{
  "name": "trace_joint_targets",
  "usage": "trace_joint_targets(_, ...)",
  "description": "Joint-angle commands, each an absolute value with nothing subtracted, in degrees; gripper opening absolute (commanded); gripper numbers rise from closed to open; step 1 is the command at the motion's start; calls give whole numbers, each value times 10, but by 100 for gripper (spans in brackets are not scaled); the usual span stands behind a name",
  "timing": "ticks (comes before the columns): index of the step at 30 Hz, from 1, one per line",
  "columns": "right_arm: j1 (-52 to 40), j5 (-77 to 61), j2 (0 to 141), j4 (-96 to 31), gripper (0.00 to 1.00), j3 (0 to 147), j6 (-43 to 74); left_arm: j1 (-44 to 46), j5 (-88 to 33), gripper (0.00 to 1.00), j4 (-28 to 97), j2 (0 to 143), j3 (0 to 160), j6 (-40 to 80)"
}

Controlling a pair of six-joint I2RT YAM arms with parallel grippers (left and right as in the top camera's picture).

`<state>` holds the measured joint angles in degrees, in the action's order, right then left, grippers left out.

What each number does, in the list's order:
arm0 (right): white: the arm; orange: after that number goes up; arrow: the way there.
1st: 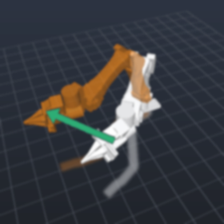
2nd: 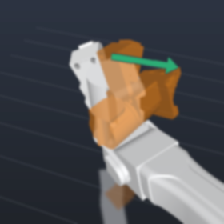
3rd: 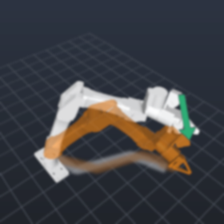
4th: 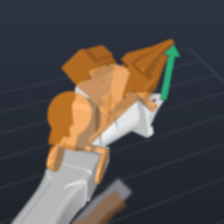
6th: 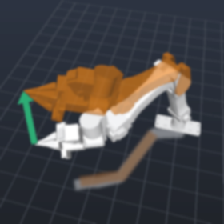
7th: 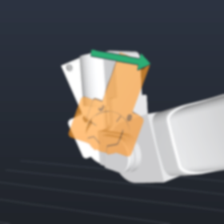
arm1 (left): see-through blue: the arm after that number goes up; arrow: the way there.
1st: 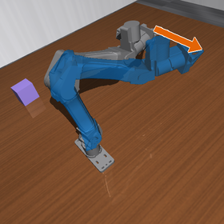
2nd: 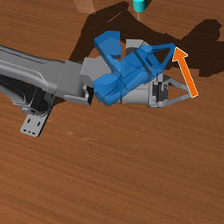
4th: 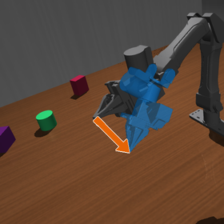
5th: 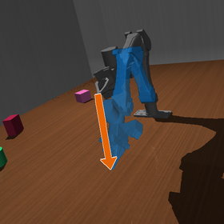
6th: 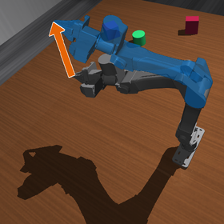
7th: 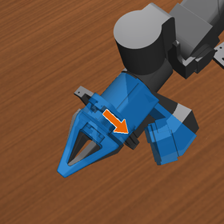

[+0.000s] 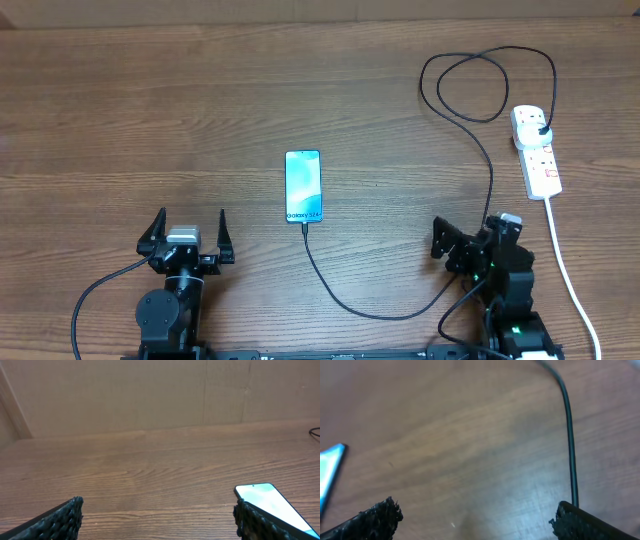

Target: Plug charger to phone and switch on socket

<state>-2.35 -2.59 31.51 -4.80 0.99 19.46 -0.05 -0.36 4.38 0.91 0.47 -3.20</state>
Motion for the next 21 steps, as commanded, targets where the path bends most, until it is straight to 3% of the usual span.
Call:
trace_joint_targets(1, -26, -27, 277, -47, 100, 4, 194, -4, 1, 100, 44, 3, 3, -39)
trace_joint_targets(21, -26, -27, 73, -47, 100, 4, 194, -5, 1, 100, 44, 3, 3, -39)
